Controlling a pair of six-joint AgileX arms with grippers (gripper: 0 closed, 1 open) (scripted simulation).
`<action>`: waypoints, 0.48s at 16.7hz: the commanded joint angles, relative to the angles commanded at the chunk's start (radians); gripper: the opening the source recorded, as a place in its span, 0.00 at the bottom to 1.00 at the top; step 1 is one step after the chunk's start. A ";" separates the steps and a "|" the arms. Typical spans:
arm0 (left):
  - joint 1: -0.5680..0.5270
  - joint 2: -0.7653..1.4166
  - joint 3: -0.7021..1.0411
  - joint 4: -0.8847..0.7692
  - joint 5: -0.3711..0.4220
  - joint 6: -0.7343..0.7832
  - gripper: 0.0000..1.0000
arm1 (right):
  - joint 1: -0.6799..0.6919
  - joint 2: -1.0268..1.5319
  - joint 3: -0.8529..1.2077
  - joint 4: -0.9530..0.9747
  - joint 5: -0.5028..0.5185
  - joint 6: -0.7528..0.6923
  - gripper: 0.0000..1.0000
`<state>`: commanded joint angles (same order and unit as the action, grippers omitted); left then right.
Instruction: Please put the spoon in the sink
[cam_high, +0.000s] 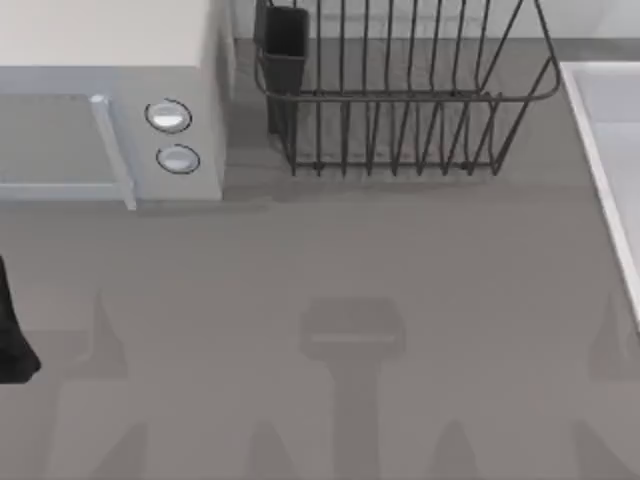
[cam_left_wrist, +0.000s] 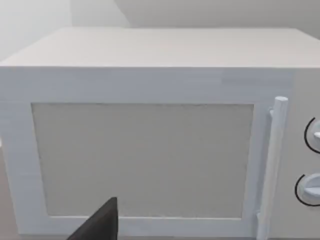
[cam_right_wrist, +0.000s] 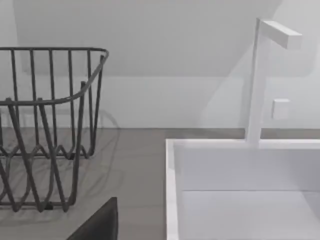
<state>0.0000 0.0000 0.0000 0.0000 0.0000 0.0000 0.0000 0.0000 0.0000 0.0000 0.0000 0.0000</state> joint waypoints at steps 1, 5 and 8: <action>0.000 0.000 0.000 0.000 0.000 0.000 1.00 | 0.000 0.000 0.000 0.000 0.000 0.000 1.00; 0.000 0.000 0.000 0.000 0.000 0.000 1.00 | -0.028 0.066 0.054 -0.063 0.002 -0.060 1.00; 0.000 0.000 0.000 0.000 0.000 0.000 1.00 | -0.085 0.227 0.169 -0.199 0.001 -0.184 1.00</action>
<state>0.0000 0.0000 0.0000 0.0000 0.0000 0.0000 -0.0849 0.2271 0.1689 -0.1988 0.0014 -0.1844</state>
